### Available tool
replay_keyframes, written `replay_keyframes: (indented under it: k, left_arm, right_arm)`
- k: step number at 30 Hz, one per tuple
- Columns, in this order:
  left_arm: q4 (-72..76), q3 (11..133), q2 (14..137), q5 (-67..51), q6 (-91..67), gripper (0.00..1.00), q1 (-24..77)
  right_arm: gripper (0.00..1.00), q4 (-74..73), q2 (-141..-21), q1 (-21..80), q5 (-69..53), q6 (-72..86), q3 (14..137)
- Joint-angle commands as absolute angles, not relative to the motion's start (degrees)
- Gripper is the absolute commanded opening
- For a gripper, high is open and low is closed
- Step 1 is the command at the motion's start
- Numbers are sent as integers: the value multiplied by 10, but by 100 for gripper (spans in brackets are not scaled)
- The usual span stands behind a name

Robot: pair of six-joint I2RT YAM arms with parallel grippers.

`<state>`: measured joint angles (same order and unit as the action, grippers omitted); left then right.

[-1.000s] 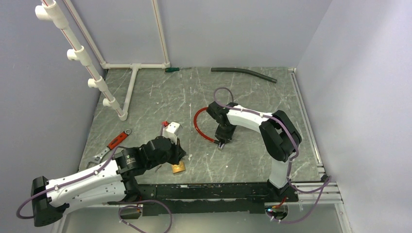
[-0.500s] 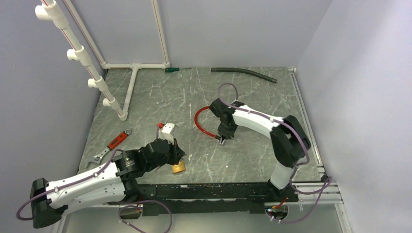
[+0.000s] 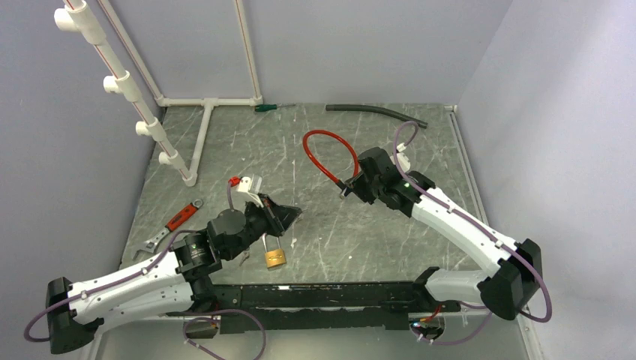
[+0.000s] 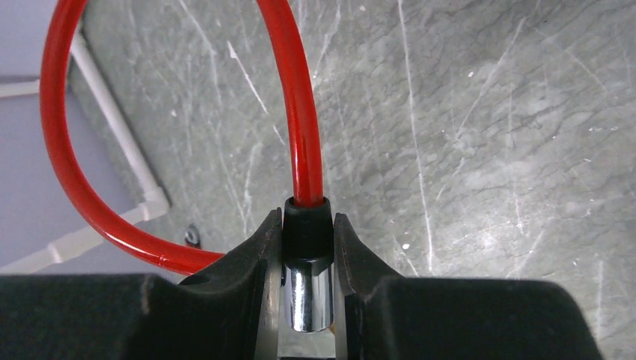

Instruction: Unlock with the key

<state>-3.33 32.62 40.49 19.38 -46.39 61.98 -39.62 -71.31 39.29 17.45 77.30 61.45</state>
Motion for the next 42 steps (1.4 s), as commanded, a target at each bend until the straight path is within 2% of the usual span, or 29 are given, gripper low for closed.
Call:
replay_keyframes:
  k: [1,7,19,28,42]
  left_arm:
    - [127,312,422,180,-461,0,621]
    - [260,301,492,162,-439,0,621]
    - [441,279,602,163,-408,0,621]
    - [512,275,655,164,-394,0,621]
    - [519,290,692,189,-380,0,621]
  right_arm:
    - [0,-293,-653,390,183,810,582]
    - [0,-192,-591,389,165,844,509]
    - [0,-138,-541,389,181,883,471]
    - [0,-133,-538,389,191,898,462]
    - [0,-114,-549,389,177,898,458]
